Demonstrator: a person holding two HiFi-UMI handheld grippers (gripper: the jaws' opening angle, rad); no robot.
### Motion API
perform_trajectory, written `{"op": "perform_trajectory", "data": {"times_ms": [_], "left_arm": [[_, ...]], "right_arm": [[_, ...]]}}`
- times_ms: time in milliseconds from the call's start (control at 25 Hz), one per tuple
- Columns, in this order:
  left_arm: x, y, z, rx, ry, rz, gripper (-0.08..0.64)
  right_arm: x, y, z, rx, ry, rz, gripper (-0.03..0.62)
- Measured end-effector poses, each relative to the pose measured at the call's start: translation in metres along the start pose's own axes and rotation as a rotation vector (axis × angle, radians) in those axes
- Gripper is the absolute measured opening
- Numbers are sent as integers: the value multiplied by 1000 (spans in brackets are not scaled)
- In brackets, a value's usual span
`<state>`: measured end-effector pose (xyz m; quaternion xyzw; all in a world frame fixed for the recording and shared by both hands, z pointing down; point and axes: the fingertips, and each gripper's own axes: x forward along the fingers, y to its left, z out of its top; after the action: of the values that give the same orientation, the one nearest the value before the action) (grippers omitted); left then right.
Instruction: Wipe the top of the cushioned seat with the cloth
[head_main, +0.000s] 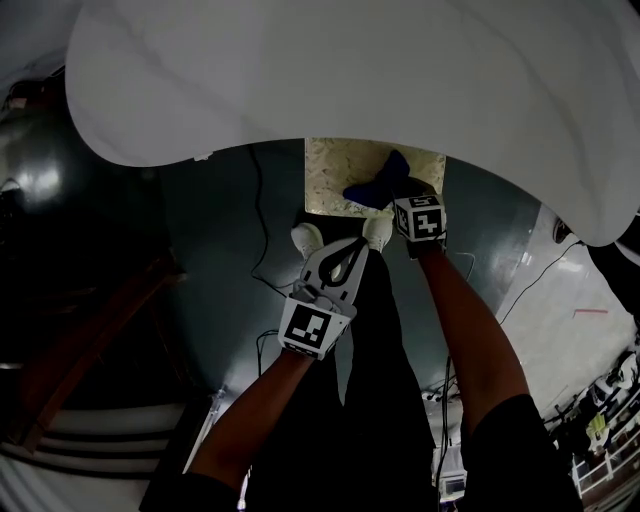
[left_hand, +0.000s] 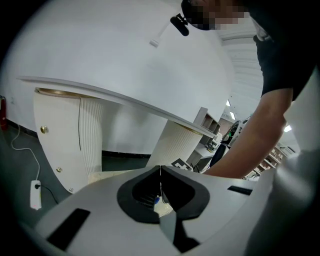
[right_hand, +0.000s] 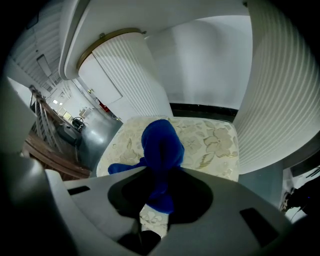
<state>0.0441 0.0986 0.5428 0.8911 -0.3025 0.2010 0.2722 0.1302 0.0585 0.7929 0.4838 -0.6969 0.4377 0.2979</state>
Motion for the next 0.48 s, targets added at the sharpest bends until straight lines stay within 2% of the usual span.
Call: {"op": "perform_trajectory", "data": {"times_ms": [120, 280, 480], "left_arm": [[5, -10, 1, -10, -7, -12, 15], [12, -17, 2, 69, 41, -33, 15], [23, -30, 8, 84, 49, -54, 15]], "right_arm": [[-10, -16, -8, 19, -5, -16, 98], [-21, -39, -13, 38, -6, -39, 98], [-31, -65, -19, 38, 2, -59, 98]]}}
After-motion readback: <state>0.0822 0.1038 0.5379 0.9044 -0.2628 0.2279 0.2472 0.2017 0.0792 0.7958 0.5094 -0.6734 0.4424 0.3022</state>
